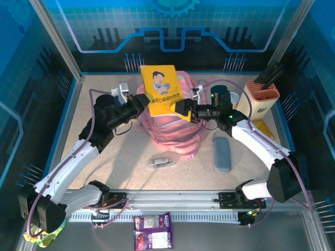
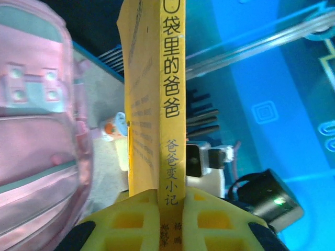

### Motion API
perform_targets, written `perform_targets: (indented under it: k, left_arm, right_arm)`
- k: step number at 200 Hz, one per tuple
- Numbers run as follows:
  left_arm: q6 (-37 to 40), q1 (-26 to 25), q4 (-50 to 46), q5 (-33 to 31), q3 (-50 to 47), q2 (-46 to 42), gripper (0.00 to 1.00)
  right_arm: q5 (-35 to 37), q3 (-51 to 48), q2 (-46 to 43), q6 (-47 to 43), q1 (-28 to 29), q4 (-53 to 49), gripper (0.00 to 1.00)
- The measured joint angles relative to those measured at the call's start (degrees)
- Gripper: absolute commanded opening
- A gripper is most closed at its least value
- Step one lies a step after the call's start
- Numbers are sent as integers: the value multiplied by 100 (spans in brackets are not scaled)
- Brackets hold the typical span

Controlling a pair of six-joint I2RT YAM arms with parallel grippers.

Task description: Pack the student bag

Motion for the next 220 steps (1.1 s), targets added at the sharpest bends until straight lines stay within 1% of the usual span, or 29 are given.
perform_targets:
  k: [41, 72, 89, 102, 116, 144, 184, 199, 210, 220]
  left_arm:
    - [4, -166, 358, 63, 195, 173, 0]
    - [9, -199, 337, -9, 192, 168, 0]
    - [24, -201, 317, -105, 155, 157, 0]
    - [90, -203, 271, -170, 111, 140, 0]
    - [153, -203, 157, -238, 85, 105, 0]
    - [289, -203, -35, -385, -17, -48, 0]
    - [289, -208, -55, -385, -94, -101, 0]
    - [291, -212, -59, -385, -138, -101, 0]
    - [293, -221, -57, -382, -162, -101, 0]
    - [308, -245, -66, -385, -173, -98, 0]
  right_arm:
    - [-426, -354, 0, 839, -151, 1303, 100]
    - [-640, -549, -11, 1502, -299, 2393, 89]
    - [-658, -625, -66, 1676, -389, 2647, 83]
    - [-658, -643, -138, 1696, -413, 2653, 76]
    - [-662, -645, -208, 1694, -415, 2651, 70]
    - [-660, -645, -280, 1611, -437, 2603, 53]
    - [-616, -640, -284, 1281, -439, 2184, 17]
    - [-590, -636, -286, 1178, -439, 1996, 7]
    - [-551, -627, -308, 1027, -444, 1847, 0]
    - [-518, -619, -341, 925, -444, 1668, 0]
